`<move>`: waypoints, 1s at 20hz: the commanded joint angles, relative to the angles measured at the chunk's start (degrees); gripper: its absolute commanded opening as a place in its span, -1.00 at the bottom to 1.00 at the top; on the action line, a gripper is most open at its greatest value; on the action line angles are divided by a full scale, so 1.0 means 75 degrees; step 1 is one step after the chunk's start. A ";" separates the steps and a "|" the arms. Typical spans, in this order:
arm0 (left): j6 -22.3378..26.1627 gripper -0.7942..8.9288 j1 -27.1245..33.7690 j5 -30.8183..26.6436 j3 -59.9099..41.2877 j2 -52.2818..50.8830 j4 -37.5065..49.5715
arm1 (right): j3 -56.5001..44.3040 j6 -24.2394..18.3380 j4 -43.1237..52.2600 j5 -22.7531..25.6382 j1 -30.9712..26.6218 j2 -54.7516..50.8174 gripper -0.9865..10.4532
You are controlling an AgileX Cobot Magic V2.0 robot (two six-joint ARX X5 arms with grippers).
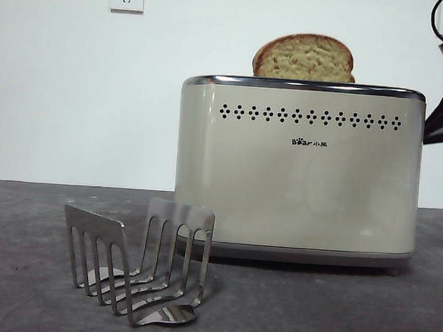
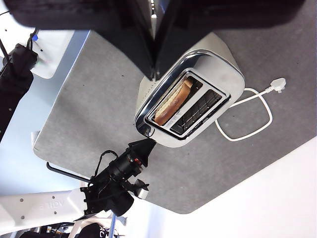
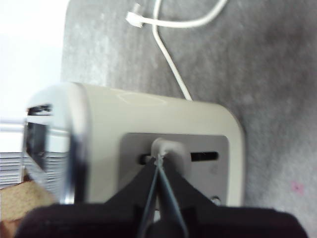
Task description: Pick up a slice of bread from the rack,put the bread on the toaster,press the button
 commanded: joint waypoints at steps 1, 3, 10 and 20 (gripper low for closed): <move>-0.0044 -0.85 0.0026 0.0023 -0.0020 0.0012 0.0017 | -0.0026 -0.0166 -0.0052 0.0111 0.0006 0.0332 -0.84; -0.0047 -0.85 0.0026 0.0023 -0.0020 0.0006 0.0017 | -0.0026 -0.0184 -0.0050 0.0114 0.0006 0.0460 -0.84; -0.0047 -0.85 0.0026 -0.0038 -0.0020 0.0061 0.0017 | -0.0029 -0.0300 -0.0149 0.0152 0.0009 0.1008 -0.84; -0.0047 -0.85 0.0026 -0.0035 -0.0020 0.0102 0.0017 | -0.0029 -0.0289 -0.0291 0.0787 0.0012 0.1751 -0.84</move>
